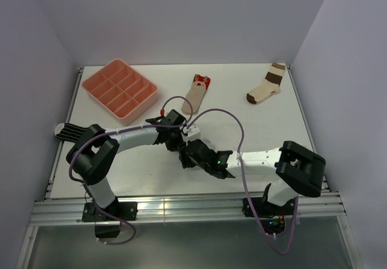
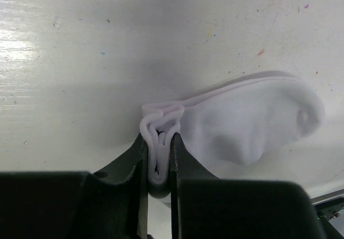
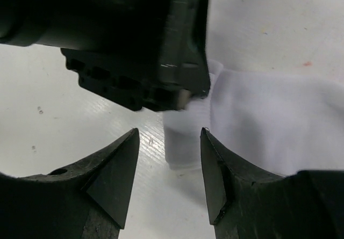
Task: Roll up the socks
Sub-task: Roll the sock at the center of the board.
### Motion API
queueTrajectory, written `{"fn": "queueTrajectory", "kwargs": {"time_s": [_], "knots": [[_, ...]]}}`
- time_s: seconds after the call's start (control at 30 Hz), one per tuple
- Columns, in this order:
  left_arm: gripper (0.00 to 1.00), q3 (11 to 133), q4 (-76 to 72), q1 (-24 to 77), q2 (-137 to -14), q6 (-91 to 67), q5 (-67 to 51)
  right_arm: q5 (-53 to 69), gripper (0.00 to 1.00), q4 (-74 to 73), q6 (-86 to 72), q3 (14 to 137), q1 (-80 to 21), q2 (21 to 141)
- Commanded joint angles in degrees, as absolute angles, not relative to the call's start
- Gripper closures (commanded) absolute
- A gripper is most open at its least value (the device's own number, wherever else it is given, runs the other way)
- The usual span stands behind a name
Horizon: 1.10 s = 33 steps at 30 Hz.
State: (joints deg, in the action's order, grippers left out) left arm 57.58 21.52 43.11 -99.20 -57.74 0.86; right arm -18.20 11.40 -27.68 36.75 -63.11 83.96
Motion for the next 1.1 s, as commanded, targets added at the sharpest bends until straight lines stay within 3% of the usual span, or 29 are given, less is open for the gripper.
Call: {"fn": "queueTrajectory", "kwargs": {"time_s": [0.0,0.13,0.43,0.63,0.67,0.7,0.87,1.0,1.07], "knots": [[0.99,56.60,30.93,43.68,-102.39,-55.55,4.30,-24.34,0.44,10.37,-23.47,41.30,-65.47,87.44],[1.00,56.69,31.02,43.59,-102.48,-55.72,3.78,-27.41,0.45,8.88,-23.11,44.99,-67.59,91.75],[0.99,55.90,31.11,43.68,-102.30,-57.04,3.08,-33.22,0.59,3.61,-29.08,44.04,-68.99,98.17],[0.99,54.94,30.15,43.51,-101.95,-57.83,2.03,-32.61,0.83,3.26,-32.87,39.47,-69.26,97.73],[0.98,54.84,29.97,43.59,-101.69,-58.09,1.76,-32.61,0.94,2.99,-33.92,39.11,-69.26,97.91],[0.92,54.67,29.71,43.59,-101.43,-58.44,1.67,-32.61,1.00,2.81,-34.62,38.68,-69.26,97.91],[0.71,53.53,29.10,43.16,-98.10,-59.94,2.37,-25.07,1.00,11.13,-36.56,30.86,-68.56,94.06],[0.41,51.25,26.38,41.67,-94.14,-62.48,2.20,-12.61,1.00,17.74,-37.00,26.64,-66.45,92.03],[0.32,49.23,23.39,41.22,-91.25,-63.36,1.58,-8.02,1.00,22.38,-37.70,24.18,-64.26,91.32]]}}
